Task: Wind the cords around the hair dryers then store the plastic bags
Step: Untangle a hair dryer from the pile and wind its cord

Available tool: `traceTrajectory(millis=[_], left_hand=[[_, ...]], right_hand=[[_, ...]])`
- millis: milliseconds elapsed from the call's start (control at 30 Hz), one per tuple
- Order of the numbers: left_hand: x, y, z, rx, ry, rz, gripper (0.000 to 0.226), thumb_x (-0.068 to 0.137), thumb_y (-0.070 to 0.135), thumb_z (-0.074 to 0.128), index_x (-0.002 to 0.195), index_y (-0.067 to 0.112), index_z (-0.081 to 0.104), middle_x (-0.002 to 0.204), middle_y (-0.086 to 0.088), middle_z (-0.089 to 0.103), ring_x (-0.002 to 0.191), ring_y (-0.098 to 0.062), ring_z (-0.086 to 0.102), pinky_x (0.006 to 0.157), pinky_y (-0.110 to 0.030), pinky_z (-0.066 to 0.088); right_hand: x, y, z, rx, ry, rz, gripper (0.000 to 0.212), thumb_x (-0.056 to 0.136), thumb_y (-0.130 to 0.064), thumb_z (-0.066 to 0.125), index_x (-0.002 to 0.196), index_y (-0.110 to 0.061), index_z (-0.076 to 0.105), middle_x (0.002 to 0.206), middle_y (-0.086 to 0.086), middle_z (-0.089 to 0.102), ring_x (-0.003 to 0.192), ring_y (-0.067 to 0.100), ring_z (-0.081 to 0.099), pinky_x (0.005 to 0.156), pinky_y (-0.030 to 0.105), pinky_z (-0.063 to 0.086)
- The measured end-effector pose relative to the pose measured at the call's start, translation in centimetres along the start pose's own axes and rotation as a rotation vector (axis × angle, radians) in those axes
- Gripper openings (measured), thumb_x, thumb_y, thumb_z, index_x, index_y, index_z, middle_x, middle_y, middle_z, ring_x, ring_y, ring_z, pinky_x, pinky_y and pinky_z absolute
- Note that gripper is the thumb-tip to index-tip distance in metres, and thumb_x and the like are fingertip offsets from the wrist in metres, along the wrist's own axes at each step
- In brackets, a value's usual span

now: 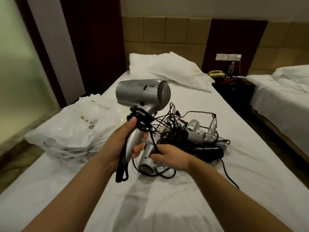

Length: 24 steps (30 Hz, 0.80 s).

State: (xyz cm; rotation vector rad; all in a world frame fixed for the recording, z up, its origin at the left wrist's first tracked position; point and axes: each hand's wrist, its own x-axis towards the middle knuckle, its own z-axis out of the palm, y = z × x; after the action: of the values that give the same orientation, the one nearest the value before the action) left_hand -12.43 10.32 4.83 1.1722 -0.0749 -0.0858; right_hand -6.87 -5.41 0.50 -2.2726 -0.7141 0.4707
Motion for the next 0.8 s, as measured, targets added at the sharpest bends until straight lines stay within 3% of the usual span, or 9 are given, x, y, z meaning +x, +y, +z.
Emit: traceTrajectory(millis=[33,100,200,300,400,500,600,700,800], left_hand=[[0.0,0.3,-0.5,0.055,0.034,0.007,0.037,0.078,0.041,0.050,0.096,0.008,0.053,0.065,-0.007,0.055,0.034,-0.011,0.039,0.032,-0.013,0.030],[-0.1,0.6,-1.6,0.223,0.113,0.000,0.030,0.083,0.032,0.058,0.098,0.007,0.053,0.069,-0.010,0.056,0.037,-0.013,0.042,0.033,-0.016,0.032],[0.0,0.5,-2.8,0.450,0.197,-0.069,0.040,0.070,0.015,0.068,0.106,0.008,0.052,0.074,-0.014,0.058,0.039,-0.016,0.044,0.035,-0.021,0.032],[0.1,0.0,-3.2,0.663,0.228,-0.149,0.050,0.067,0.013,0.062,0.114,0.009,0.046,0.076,-0.017,0.058,0.043,-0.017,0.048,0.040,-0.025,0.036],[0.4,-0.6,-3.3,1.057,0.195,-0.125,0.042,0.084,0.013,0.061,0.118,0.019,0.038,0.075,-0.007,0.059,0.050,-0.013,0.054,0.046,-0.025,0.042],[0.9,-1.0,-3.4,1.414,0.108,-0.058,0.058,0.085,0.021,0.063,0.134,0.015,0.032,0.098,-0.005,0.060,0.079,-0.019,0.058,0.063,-0.027,0.042],[1.4,-1.5,-2.6,1.717,0.047,-0.018,0.065,0.086,0.027,0.062,0.140,0.022,0.026,0.114,-0.008,0.061,0.099,-0.028,0.058,0.069,-0.030,0.041],[1.4,-2.1,-0.9,1.994,-0.034,0.055,0.056,0.087,0.031,0.057,0.136,0.028,0.029,0.118,-0.003,0.060,0.101,-0.029,0.059,0.067,-0.031,0.043],[0.7,-2.0,0.1,2.077,-0.170,0.124,0.058,0.087,0.034,0.055,0.139,0.033,0.028,0.122,0.002,0.058,0.104,-0.025,0.058,0.064,-0.029,0.038]], right_hand=[[-0.4,0.2,0.4,0.084,-0.001,0.005,0.014,0.095,-0.017,0.049,0.087,-0.018,0.059,0.070,-0.005,0.063,0.071,0.011,0.060,0.078,0.033,0.048],[-1.7,0.2,1.0,0.180,-0.051,0.020,0.021,0.098,-0.017,0.043,0.082,-0.013,0.056,0.050,-0.007,0.053,0.051,0.009,0.051,0.062,0.029,0.044],[-3.6,-0.1,0.8,-0.031,-0.112,0.006,0.023,0.098,-0.033,0.042,0.093,-0.012,0.051,0.065,-0.002,0.051,0.055,0.009,0.047,0.058,0.025,0.043],[-4.7,-0.4,-0.1,-0.372,-0.137,-0.077,0.026,0.097,-0.042,0.040,0.096,-0.017,0.048,0.091,0.001,0.053,0.082,0.018,0.051,0.077,0.032,0.044],[-6.3,-2.5,-2.1,-0.540,-0.238,-0.083,0.021,0.097,-0.040,0.042,0.092,-0.020,0.048,0.077,-0.010,0.045,0.071,0.010,0.044,0.065,0.026,0.035],[-7.2,-3.6,-3.7,-0.559,-0.267,-0.101,0.029,0.097,-0.036,0.046,0.069,-0.028,0.039,0.068,-0.012,0.041,0.061,0.000,0.039,0.059,0.017,0.032],[-6.9,-4.2,-4.6,-0.476,-0.154,-0.192,0.021,0.094,-0.028,0.053,0.073,-0.027,0.051,0.065,-0.013,0.044,0.061,-0.001,0.043,0.060,0.014,0.033],[-5.5,-5.0,-6.3,-0.510,0.028,-0.195,0.011,0.089,-0.023,0.059,0.080,-0.020,0.063,0.063,-0.012,0.050,0.063,0.004,0.047,0.063,0.018,0.037],[-4.3,-4.8,-7.8,-0.526,0.213,-0.213,0.018,0.085,-0.030,0.065,0.072,-0.019,0.061,0.063,-0.007,0.055,0.065,0.009,0.050,0.065,0.021,0.038]])
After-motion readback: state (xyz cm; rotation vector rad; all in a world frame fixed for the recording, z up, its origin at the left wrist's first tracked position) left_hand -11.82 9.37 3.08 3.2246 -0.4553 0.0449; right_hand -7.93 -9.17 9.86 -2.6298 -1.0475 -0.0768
